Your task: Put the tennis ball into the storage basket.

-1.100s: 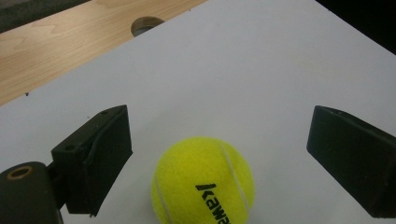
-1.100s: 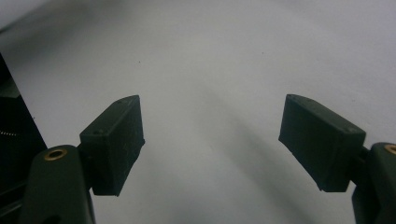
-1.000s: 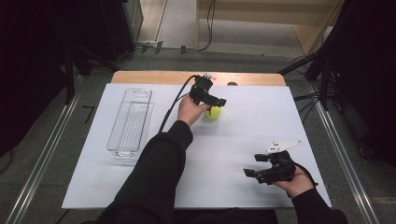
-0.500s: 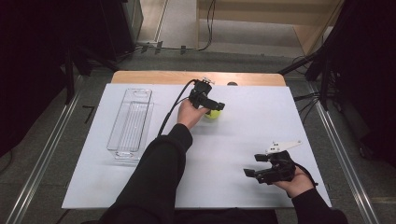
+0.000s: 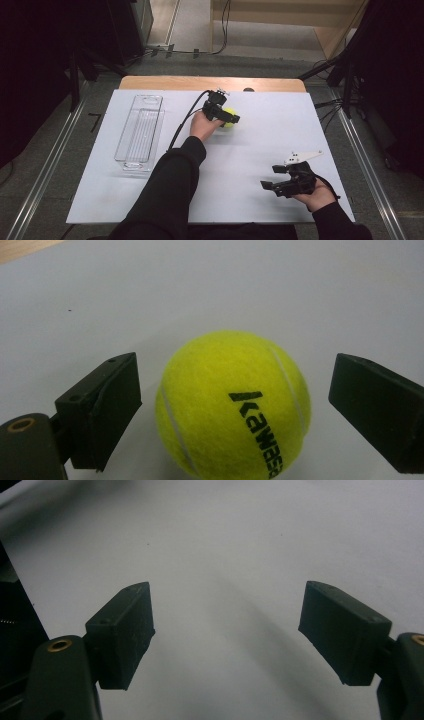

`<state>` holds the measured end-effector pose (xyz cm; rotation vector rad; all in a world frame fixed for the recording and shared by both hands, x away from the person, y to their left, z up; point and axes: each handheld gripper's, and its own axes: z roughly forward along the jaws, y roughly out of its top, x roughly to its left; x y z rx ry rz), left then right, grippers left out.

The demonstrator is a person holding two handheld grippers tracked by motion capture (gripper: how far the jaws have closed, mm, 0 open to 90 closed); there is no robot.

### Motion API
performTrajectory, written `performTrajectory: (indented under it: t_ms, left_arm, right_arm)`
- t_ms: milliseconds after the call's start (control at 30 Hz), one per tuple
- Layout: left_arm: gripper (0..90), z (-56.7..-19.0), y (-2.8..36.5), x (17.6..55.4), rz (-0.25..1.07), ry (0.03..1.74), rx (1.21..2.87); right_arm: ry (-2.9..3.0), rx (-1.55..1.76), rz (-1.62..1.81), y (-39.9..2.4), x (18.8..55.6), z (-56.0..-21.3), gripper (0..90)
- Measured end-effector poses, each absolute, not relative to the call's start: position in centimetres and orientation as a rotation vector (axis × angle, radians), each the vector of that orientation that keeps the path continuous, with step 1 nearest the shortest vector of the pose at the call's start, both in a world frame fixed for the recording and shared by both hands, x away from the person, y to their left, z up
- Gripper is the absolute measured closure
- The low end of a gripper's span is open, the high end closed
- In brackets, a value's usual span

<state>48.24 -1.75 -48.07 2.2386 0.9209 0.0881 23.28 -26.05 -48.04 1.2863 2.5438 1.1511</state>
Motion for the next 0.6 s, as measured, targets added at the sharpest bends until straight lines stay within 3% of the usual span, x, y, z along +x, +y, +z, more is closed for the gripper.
performTrajectory:
  t_ms: [600]
  left_arm:
    - [7.1, -50.1, -1.7, 48.1, 0.093, 0.954, 2.277]
  right_arm:
    - [2.544, 1.289, 1.148, -26.0, 23.3, -48.1, 19.9]
